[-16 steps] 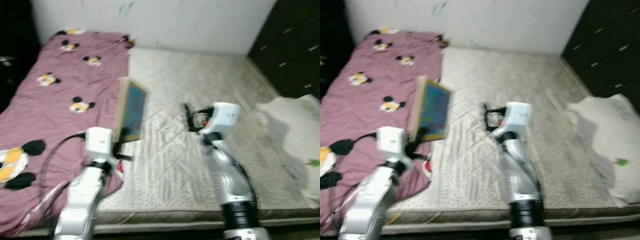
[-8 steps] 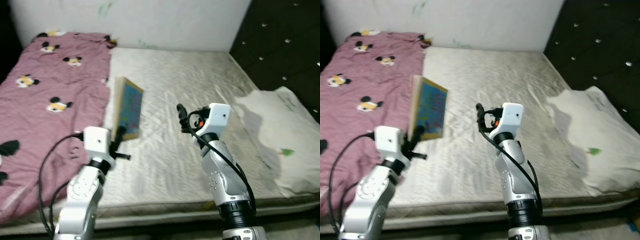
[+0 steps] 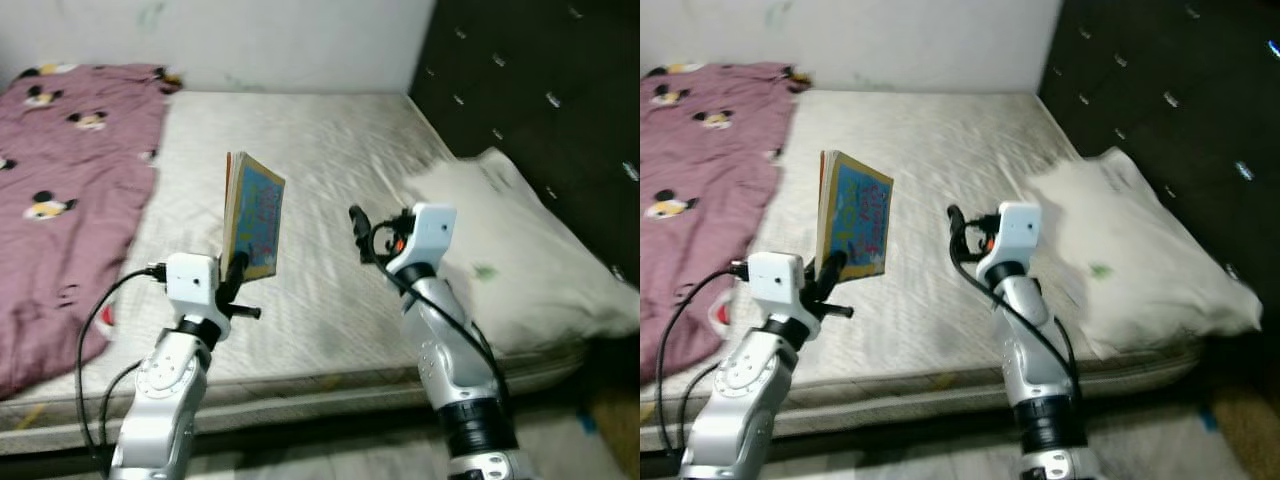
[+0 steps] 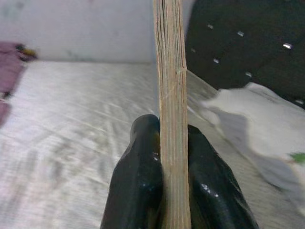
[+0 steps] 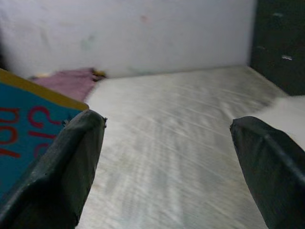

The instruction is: Clean up the room

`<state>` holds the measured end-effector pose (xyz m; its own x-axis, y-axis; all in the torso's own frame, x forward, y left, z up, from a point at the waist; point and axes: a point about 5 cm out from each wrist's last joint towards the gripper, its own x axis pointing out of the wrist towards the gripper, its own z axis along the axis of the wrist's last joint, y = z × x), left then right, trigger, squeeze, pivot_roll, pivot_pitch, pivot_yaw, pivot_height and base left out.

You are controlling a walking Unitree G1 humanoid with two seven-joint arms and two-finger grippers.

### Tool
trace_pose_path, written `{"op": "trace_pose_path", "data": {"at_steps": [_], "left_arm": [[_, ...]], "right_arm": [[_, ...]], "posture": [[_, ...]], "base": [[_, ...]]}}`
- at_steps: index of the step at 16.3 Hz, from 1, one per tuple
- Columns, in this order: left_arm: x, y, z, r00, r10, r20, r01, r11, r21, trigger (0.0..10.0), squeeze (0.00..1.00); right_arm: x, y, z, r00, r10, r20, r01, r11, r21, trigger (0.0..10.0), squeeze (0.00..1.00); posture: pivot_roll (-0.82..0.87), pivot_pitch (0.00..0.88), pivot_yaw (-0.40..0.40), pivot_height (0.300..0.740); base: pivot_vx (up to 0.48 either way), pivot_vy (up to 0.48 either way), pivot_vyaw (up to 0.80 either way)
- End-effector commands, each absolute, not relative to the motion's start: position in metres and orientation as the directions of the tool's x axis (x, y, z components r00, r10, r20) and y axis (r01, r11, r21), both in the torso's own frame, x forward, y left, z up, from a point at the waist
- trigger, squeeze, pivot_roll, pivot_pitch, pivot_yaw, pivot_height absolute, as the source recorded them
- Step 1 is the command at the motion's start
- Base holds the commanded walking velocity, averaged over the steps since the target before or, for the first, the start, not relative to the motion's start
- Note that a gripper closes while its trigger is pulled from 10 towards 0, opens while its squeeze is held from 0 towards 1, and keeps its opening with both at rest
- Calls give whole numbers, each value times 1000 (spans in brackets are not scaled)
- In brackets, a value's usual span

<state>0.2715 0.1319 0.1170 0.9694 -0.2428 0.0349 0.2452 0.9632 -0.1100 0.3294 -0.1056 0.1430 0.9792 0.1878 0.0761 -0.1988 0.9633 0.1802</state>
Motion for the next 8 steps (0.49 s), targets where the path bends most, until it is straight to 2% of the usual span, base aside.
{"op": "trace_pose_path", "data": {"at_steps": [1,8], "left_arm": [[273,129,129,961,-260,89,268,959,-96,10000,0],[274,129,133,956,-267,125,284,946,-153,10000,0]], "right_arm": [[332,-107,147,980,175,89,-189,965,183,10000,0],[331,-109,145,981,171,87,-183,969,167,10000,0]], "posture": [[5,46,-45,740],[0,46,-43,740]], "base": [[0,0,0],[0,0,0]]}}
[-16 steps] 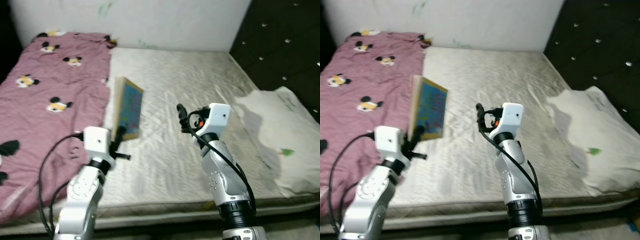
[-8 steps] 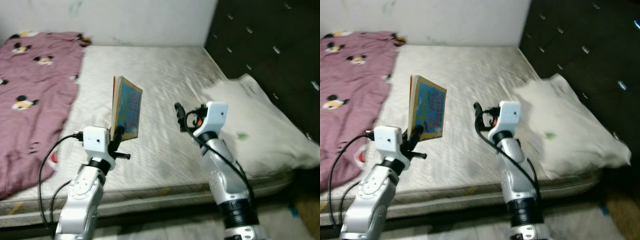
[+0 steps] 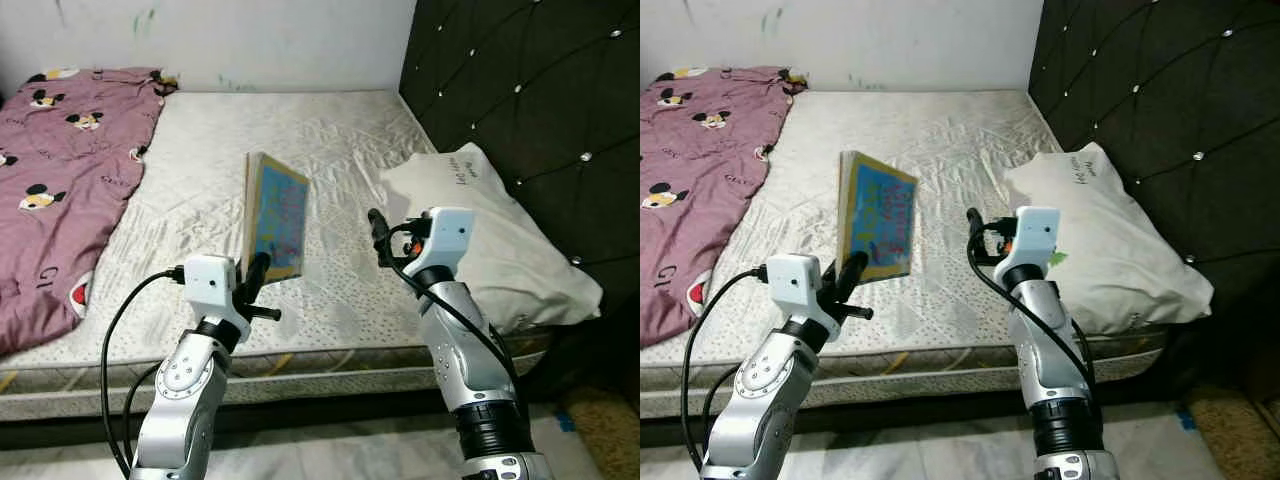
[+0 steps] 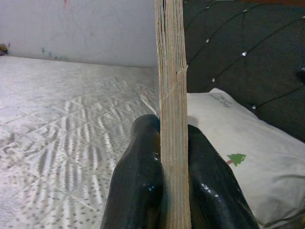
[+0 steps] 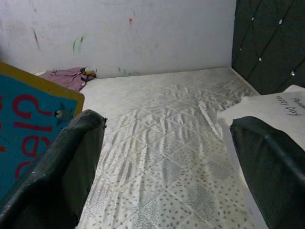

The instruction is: Clean up the room

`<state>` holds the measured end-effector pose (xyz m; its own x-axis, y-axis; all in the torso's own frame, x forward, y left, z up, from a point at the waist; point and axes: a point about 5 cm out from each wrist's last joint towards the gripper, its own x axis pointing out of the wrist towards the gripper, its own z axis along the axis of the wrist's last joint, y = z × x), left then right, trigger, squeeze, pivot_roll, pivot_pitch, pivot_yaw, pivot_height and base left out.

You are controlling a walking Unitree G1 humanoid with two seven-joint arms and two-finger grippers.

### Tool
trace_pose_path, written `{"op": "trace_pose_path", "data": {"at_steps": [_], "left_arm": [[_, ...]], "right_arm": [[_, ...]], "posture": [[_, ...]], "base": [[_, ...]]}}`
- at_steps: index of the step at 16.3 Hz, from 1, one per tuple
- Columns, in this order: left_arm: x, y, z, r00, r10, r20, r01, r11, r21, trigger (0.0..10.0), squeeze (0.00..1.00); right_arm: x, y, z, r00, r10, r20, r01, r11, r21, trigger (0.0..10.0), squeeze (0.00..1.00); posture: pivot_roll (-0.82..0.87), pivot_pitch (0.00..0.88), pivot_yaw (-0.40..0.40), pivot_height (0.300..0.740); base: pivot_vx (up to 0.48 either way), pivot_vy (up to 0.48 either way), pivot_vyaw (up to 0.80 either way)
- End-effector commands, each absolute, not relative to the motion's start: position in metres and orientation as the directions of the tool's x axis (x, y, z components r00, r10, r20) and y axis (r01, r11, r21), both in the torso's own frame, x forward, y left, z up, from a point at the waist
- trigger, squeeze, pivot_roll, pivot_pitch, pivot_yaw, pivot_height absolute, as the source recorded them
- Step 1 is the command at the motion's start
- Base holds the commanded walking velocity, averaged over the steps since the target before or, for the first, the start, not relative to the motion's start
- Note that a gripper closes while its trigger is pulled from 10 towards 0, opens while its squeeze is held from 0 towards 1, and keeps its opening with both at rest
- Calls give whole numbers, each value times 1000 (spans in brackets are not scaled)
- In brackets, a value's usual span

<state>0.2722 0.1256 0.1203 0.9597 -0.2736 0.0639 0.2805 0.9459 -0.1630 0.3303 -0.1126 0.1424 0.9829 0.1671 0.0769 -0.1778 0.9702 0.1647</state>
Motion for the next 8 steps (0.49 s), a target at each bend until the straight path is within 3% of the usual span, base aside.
{"op": "trace_pose_path", "data": {"at_steps": [1,3,8], "left_arm": [[275,129,134,955,-267,128,285,946,-156,10000,0],[275,129,135,951,-277,137,298,939,-169,10000,0],[275,130,136,948,-283,143,305,936,-177,10000,0]], "right_arm": [[332,-109,145,982,170,87,-183,969,166,10000,0],[332,-109,146,982,170,89,-182,970,163,10000,0],[333,-109,146,982,168,90,-180,971,155,10000,0]], "posture": [[0,45,-44,740],[0,46,-43,740],[-1,46,-44,740]], "base": [[0,0,0],[0,0,0],[247,0,0]]}}
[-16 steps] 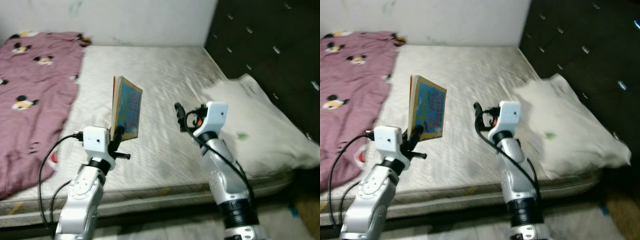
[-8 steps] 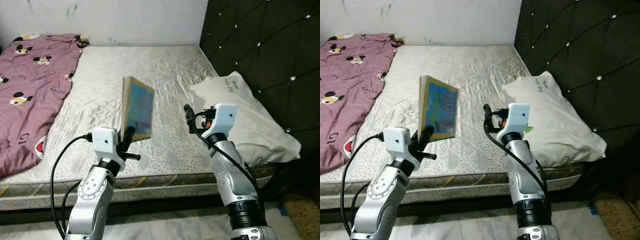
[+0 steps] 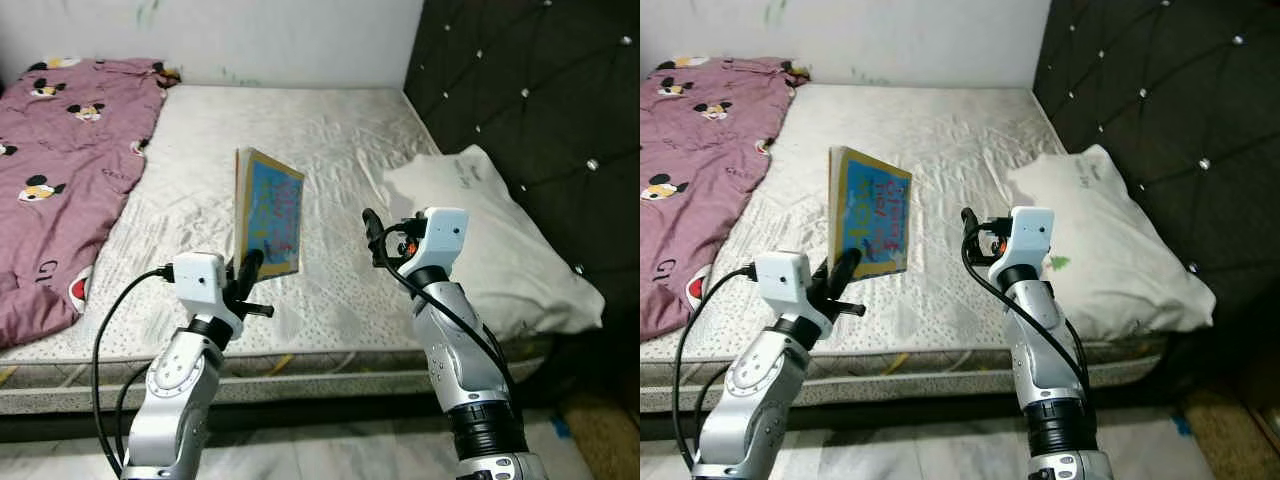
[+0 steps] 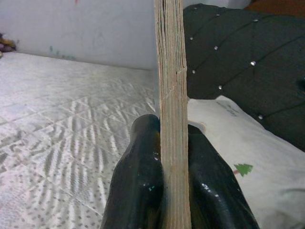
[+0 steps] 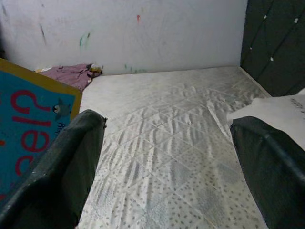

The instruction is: Clean up the room

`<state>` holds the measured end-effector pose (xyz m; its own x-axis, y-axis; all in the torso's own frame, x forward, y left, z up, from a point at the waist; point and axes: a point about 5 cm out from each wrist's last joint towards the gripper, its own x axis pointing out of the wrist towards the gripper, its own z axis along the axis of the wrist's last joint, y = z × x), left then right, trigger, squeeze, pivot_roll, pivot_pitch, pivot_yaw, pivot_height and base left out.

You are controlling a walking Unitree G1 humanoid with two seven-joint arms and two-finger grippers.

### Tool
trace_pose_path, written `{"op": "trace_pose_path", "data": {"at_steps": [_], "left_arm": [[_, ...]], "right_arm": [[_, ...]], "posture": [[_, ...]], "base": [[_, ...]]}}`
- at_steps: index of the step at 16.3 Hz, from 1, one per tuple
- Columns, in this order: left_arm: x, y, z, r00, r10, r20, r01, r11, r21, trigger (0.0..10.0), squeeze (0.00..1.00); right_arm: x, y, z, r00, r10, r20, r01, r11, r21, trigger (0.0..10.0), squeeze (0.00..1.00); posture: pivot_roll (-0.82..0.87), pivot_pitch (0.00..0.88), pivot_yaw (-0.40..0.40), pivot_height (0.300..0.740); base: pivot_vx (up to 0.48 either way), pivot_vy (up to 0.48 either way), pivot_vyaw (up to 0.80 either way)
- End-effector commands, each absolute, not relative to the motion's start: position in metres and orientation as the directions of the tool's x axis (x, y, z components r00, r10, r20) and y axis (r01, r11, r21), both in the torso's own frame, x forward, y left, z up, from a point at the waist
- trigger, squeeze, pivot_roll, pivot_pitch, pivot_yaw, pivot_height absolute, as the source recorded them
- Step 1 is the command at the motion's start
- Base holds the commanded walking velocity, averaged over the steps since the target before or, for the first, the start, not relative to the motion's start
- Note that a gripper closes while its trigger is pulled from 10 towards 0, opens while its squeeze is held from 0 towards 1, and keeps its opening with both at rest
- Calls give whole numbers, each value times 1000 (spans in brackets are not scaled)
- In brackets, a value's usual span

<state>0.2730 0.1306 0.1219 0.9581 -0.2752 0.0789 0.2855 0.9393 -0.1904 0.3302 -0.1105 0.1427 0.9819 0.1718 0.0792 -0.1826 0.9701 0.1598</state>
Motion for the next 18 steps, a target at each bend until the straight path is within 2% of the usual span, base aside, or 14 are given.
{"op": "trace_pose_path", "data": {"at_steps": [1,18], "left_arm": [[275,130,135,949,-283,141,305,936,-176,10000,0],[277,127,135,944,-299,140,319,936,-150,10000,0]], "right_arm": [[332,-110,146,982,167,89,-179,972,154,10000,0],[331,-104,144,975,196,108,-207,973,102,10000,0]], "posture": [[-2,45,-43,740],[2,39,-43,740]], "base": [[255,0,0],[273,0,0]]}}
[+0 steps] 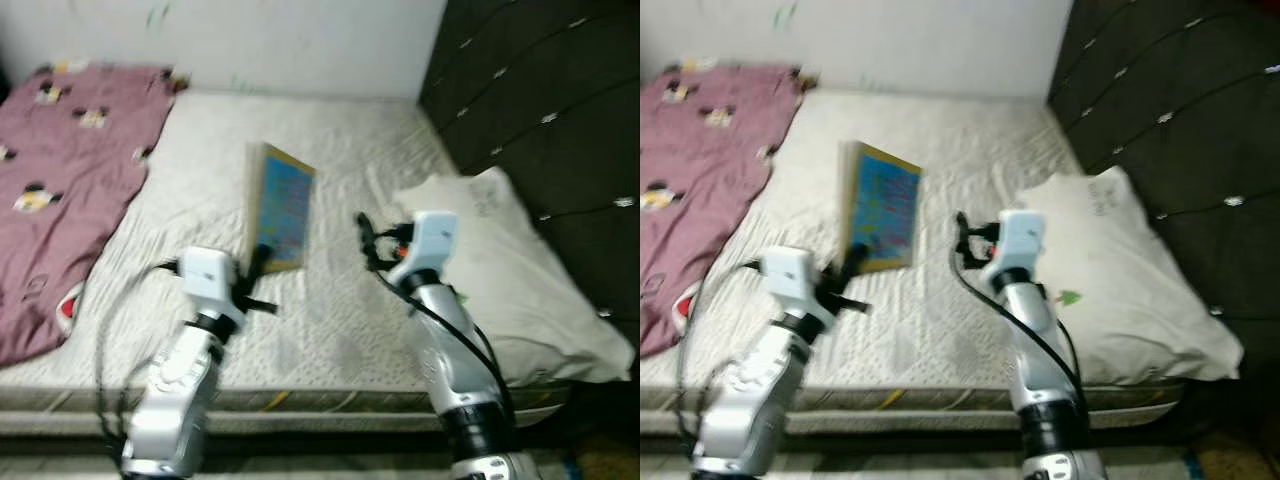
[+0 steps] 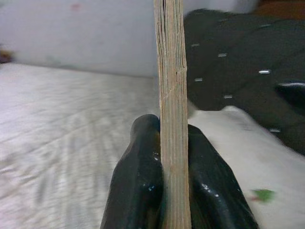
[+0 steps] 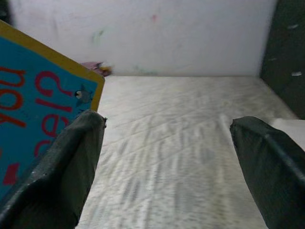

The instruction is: Clean up the room

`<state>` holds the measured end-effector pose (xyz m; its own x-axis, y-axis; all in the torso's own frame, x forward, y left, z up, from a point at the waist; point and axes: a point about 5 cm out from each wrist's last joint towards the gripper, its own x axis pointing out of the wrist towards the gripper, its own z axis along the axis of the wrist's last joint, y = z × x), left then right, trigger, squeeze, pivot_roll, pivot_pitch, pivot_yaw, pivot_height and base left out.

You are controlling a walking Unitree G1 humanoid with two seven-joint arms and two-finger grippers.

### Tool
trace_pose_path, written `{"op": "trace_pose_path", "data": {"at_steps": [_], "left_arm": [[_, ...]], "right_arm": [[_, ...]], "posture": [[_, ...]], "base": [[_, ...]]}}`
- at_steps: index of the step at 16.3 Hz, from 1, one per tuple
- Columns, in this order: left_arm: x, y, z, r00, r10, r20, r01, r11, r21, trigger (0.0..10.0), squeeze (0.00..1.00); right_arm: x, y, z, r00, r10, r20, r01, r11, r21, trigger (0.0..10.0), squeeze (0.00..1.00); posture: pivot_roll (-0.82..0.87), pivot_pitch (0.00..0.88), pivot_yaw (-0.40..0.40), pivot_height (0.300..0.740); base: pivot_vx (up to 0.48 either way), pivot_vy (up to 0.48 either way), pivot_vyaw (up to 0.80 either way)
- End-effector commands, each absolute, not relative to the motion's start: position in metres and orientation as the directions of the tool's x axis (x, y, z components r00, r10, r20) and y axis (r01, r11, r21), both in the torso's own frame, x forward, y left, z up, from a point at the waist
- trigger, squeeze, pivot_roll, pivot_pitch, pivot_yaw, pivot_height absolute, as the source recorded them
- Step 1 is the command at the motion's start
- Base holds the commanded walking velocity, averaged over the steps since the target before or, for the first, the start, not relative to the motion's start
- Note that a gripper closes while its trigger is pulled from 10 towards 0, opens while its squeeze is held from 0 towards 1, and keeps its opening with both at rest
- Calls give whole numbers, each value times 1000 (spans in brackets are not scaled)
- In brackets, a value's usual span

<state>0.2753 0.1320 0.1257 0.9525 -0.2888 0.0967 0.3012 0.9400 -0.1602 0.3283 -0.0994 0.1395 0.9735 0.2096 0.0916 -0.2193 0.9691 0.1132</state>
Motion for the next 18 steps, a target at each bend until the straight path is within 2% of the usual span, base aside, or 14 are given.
{"op": "trace_pose_path", "data": {"at_steps": [1,5,9,18], "left_arm": [[277,127,134,945,-295,137,315,937,-151,10000,0],[278,127,136,957,-253,145,274,950,-153,10000,0],[279,125,135,957,-258,135,277,950,-144,10000,0],[280,120,134,955,-264,132,283,945,-161,10000,0]], "right_arm": [[331,-105,144,974,196,109,-207,973,100,10000,0],[331,-104,143,974,201,109,-210,974,88,10000,0],[332,-104,143,973,201,110,-211,974,86,10000,0],[330,-107,137,976,202,76,-207,976,71,10000,0]], "posture": [[2,39,-43,740],[4,36,-44,740],[3,38,-42,740],[-16,42,-45,740]], "base": [[0,0,0],[0,0,0],[0,0,463],[0,-80,0]]}}
